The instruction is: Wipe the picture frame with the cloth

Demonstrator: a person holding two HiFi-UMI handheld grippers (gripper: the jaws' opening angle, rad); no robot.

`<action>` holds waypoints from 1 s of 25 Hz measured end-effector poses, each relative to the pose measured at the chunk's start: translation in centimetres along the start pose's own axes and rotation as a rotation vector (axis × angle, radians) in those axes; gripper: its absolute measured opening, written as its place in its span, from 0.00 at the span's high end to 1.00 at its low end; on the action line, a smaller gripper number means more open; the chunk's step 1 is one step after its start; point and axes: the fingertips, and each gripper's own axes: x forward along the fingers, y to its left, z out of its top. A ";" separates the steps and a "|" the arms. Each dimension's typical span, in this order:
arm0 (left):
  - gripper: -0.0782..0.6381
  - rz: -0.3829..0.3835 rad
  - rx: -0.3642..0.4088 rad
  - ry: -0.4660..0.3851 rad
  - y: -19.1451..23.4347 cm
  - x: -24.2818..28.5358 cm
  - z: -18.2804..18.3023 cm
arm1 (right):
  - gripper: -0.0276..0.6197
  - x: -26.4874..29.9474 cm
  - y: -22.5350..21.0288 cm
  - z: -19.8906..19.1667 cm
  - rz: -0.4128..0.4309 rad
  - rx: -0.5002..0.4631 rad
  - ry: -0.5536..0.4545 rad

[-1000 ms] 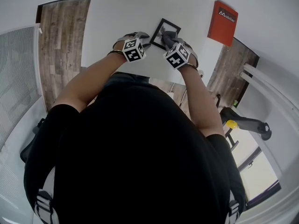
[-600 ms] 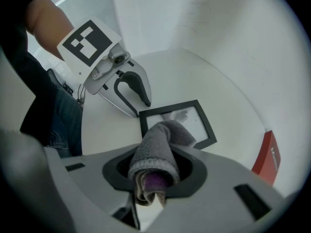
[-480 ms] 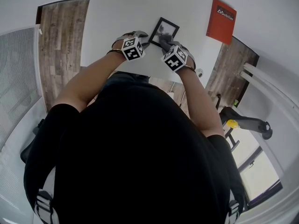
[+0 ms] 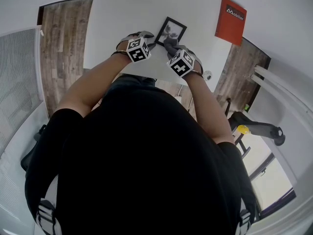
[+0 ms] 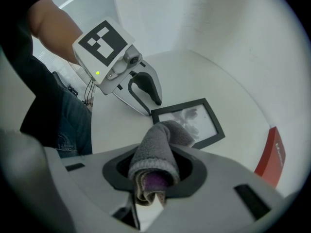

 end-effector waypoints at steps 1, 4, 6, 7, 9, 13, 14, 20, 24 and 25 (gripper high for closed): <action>0.68 0.001 -0.001 0.001 0.0 0.0 0.0 | 0.79 -0.1 0.0 0.0 0.000 0.003 -0.003; 0.68 0.004 -0.001 0.000 0.1 0.0 0.0 | 0.79 -0.4 0.2 -0.1 0.004 0.023 -0.015; 0.68 0.007 -0.004 -0.001 0.1 0.0 0.0 | 0.79 -0.7 0.2 -0.2 0.007 0.039 -0.026; 0.68 0.008 -0.006 0.000 0.1 0.0 0.0 | 0.79 -0.8 0.2 -0.2 0.007 0.048 -0.031; 0.68 0.010 -0.010 0.005 0.2 0.1 -0.1 | 0.79 -1.2 0.3 -0.3 0.008 0.065 -0.042; 0.68 0.005 -0.048 0.028 0.2 0.1 -0.2 | 0.79 -2.1 0.5 -0.9 0.019 0.118 -0.067; 0.68 0.004 -0.068 0.034 0.2 0.1 -0.1 | 0.79 -2.4 0.5 -1.1 0.021 0.138 -0.077; 0.68 0.008 -0.181 0.091 0.5 -0.2 -0.6 | 0.79 -4.5 0.6 -1.9 0.024 0.233 -0.138; 0.68 0.022 -0.215 0.089 0.5 -1.8 -0.8 | 0.79 -6.2 0.3 -2.1 0.004 0.280 -0.214; 0.68 0.031 -0.225 0.082 0.6 -2.3 -0.9 | 0.79 -6.7 0.2 -2.3 -0.001 0.292 -0.226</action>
